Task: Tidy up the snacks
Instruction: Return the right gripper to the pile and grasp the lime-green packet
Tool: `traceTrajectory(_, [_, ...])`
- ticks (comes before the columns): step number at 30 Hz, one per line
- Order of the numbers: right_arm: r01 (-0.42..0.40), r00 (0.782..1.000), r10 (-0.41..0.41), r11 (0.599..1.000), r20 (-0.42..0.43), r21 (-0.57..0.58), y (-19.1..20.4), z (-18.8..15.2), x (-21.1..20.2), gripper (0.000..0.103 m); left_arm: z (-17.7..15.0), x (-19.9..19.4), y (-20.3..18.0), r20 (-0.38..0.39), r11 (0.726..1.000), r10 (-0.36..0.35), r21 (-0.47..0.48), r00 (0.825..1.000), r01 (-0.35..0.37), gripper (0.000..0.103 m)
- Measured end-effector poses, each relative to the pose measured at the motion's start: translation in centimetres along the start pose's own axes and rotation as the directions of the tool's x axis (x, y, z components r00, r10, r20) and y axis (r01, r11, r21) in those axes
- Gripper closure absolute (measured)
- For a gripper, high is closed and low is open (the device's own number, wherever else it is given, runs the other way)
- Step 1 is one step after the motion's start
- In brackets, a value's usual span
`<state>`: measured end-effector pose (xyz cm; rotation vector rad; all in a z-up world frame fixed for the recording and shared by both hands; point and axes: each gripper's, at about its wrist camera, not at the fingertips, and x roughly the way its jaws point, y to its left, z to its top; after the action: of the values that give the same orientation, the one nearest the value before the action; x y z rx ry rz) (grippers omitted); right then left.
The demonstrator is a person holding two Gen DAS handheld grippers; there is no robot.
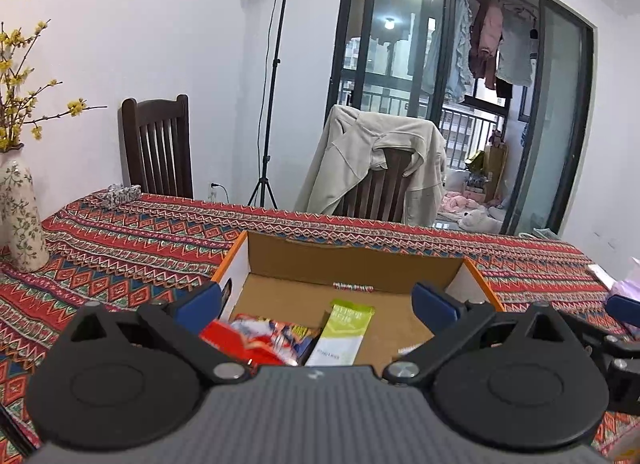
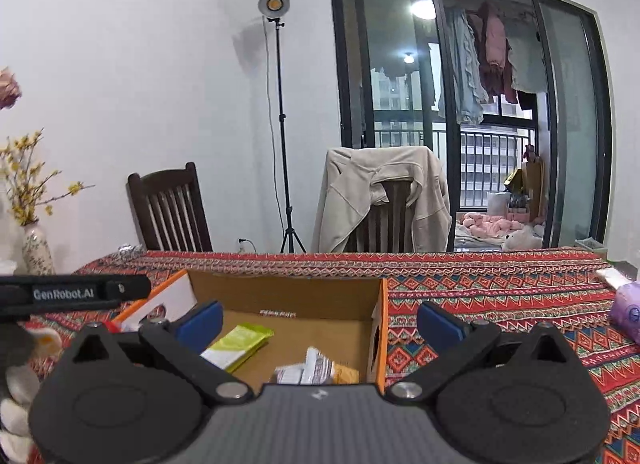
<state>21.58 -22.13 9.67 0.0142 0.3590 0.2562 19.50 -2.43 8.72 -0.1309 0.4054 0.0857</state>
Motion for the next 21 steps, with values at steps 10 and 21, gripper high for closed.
traceTrajectory(10, [-0.031, 0.997, 0.027, 0.998, -0.078, -0.051, 1.7, -4.3, -3.4, 0.000, -4.0, -3.7, 2.7, -0.031, 0.999, 0.000, 0.038, 1.000, 0.001, 0.000])
traceTrajectory(21, [-0.034, 0.984, 0.015, 0.994, -0.177, -0.104, 3.3, -9.5, -5.0, 0.000, -10.1, -6.2, 6.3, -0.072, 0.998, -0.013, 0.061, 0.997, 0.018, 0.000])
